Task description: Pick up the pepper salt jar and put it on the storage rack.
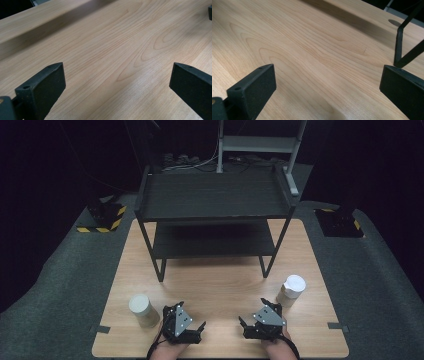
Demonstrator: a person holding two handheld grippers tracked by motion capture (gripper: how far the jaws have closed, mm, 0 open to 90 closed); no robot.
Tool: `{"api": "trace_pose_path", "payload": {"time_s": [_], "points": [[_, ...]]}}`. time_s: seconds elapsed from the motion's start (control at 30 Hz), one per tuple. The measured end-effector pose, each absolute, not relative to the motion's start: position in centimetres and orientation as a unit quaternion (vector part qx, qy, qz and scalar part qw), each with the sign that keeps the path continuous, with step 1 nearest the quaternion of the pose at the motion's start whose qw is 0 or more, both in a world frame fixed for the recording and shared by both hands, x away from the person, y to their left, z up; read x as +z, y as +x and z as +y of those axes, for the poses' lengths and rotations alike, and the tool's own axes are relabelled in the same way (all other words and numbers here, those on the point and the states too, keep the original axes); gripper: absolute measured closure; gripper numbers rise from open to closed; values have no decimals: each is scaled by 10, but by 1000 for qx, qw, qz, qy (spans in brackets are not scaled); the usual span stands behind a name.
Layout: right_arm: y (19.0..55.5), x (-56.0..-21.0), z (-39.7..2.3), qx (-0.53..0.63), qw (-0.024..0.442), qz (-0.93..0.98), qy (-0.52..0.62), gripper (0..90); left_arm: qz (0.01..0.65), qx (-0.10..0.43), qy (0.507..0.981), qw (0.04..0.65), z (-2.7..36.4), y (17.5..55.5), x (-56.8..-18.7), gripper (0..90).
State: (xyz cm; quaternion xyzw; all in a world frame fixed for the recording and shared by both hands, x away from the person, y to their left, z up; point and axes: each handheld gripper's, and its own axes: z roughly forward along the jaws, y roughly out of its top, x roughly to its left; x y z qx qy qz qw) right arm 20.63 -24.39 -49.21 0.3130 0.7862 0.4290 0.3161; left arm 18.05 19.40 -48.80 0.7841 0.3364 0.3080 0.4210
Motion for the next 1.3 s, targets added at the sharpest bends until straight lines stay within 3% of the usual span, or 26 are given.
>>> {"api": "trace_pose_path", "payload": {"time_s": [1.3], "points": [[207, -491, -246, 432, 308, 787, 316, 0, 329, 293, 781, 443, 206, 182, -490, 6]]}}
